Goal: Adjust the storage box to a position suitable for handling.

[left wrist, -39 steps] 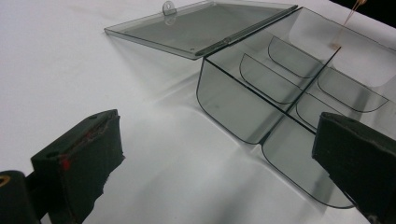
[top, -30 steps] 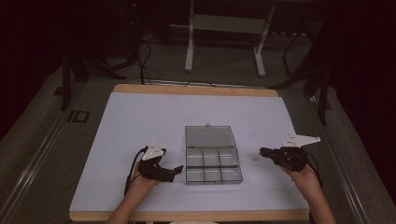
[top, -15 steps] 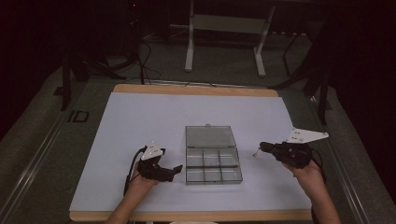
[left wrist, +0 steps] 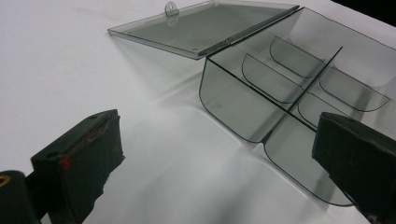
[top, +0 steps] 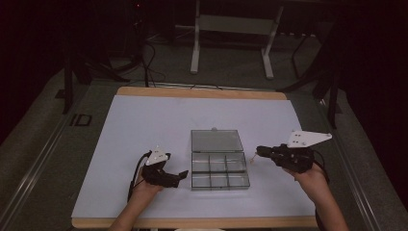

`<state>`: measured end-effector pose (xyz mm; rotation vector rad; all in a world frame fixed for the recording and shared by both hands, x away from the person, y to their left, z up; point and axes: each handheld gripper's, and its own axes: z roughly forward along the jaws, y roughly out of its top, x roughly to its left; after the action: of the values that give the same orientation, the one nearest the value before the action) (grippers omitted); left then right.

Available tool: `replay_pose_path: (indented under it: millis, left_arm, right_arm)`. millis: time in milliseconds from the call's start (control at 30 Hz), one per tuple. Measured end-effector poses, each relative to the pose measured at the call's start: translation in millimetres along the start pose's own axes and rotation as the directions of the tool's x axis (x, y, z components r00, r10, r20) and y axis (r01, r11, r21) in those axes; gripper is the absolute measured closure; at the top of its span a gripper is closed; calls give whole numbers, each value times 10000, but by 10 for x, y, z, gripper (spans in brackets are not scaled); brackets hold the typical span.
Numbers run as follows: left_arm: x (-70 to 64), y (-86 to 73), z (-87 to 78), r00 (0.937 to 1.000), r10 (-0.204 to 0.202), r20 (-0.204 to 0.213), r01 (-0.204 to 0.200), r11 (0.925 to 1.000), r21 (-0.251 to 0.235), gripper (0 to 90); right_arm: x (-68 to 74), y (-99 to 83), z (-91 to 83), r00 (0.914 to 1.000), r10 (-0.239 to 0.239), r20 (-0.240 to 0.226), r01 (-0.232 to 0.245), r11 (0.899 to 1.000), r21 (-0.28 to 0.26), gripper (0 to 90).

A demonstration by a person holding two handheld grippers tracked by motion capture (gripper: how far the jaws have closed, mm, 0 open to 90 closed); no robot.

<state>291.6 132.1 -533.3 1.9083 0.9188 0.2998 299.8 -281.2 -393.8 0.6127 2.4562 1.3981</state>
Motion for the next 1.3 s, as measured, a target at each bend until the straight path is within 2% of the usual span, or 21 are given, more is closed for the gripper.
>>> replay_pose_path:
  millis: [333,633,900,967,1100,1300]
  left_arm:
    - [-4,0,-4,10000,5,25,-5,10000,-28,25]
    - [5,1,-19,10000,29,15,-28,10000,-63,25]
    - [0,-1,-33,10000,-5,38,6,9999,-111,25]
    - [5,-4,-32,10000,6,32,-6,9999,-108,25]
    - [2,-11,-34,10000,-12,54,12,9999,-117,25]
    - [-9,-13,-33,10000,62,49,-62,9999,-99,25]
  right_arm:
    - [198,190,214,9931,-645,-981,641,9979,-74,879]
    - [309,206,472,9829,-789,-1663,825,9965,147,879]
    - [384,23,759,9775,-620,-2014,770,9947,676,879]
    - [383,-40,831,9755,-458,-2152,643,9947,796,879]
    - [385,-180,965,9755,-207,-2189,457,9929,1096,879]
    - [386,-335,1103,9765,-68,-2152,423,9861,1607,879]
